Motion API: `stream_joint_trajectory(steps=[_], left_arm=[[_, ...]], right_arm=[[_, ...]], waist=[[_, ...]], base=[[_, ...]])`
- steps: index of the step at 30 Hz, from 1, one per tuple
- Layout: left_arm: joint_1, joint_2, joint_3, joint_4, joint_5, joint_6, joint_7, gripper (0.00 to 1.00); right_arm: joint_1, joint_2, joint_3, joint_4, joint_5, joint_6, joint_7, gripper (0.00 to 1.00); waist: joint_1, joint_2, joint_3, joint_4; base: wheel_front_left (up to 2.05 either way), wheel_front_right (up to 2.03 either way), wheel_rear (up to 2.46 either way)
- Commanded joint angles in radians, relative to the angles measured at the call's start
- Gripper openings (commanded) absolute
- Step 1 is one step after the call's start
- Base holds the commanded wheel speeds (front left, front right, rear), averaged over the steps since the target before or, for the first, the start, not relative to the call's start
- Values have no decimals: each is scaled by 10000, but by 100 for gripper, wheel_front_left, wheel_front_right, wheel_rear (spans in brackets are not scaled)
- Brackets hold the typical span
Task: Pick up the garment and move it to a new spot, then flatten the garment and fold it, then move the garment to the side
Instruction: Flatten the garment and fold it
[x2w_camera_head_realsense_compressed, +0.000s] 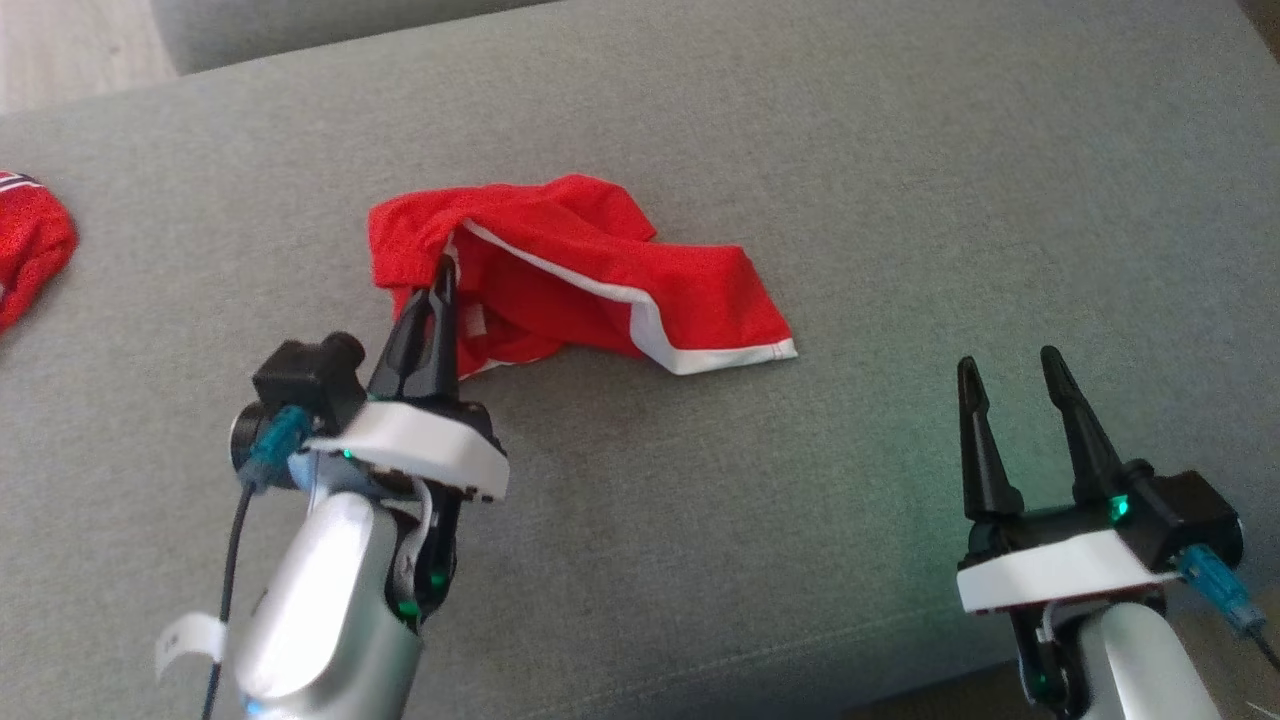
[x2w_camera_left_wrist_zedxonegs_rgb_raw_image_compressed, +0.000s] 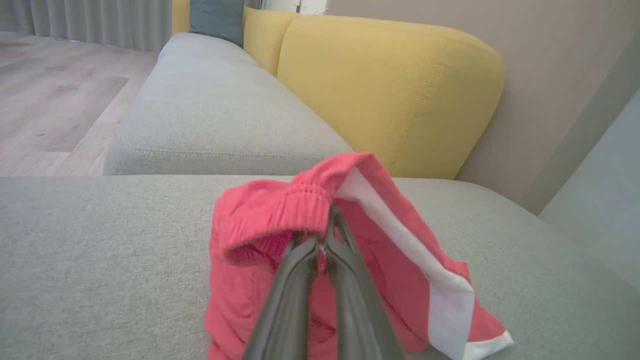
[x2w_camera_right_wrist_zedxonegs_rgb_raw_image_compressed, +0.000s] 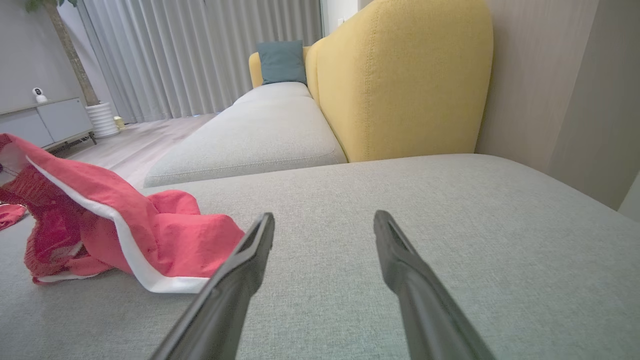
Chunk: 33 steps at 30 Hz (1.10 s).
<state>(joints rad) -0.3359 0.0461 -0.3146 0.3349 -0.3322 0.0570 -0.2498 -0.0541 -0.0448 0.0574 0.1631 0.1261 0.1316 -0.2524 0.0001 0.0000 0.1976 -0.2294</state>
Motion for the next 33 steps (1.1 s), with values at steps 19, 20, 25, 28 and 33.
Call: stream_joint_trajectory(steps=[19, 20, 25, 28, 33], left_arm=[[2085, 2068, -401, -3213, -149, -999, 3466, 0], [2188, 2221, -361, -3284, -198, -986, 3745, 0], [2598, 2606, -149, -3254, -475, -786, 4676, 0], [2732, 2693, -95, -3006, -565, -676, 4961, 0], [2693, 2868, -7, -2445, -496, -504, 5115, 0]], right_arm=[[136, -54, 194, -176, 146, -9, -94, 100], [124, -54, 206, -180, 156, -9, -94, 100], [37, -54, 255, -192, 173, -9, -94, 100], [-18, -54, 224, -193, 152, -9, -94, 100], [-104, -54, 183, -189, 141, -9, -94, 100]], waist=[[-1, 0, -790, 1067], [-1, 0, -769, 1071], [-1, 0, -599, 993], [-1, 0, -475, 929], [-1, 0, -303, 846]], base=[[0, 0, 0], [0, 0, 0], [0, 0, 0], [0, 0, 0], [0, 0, 0]])
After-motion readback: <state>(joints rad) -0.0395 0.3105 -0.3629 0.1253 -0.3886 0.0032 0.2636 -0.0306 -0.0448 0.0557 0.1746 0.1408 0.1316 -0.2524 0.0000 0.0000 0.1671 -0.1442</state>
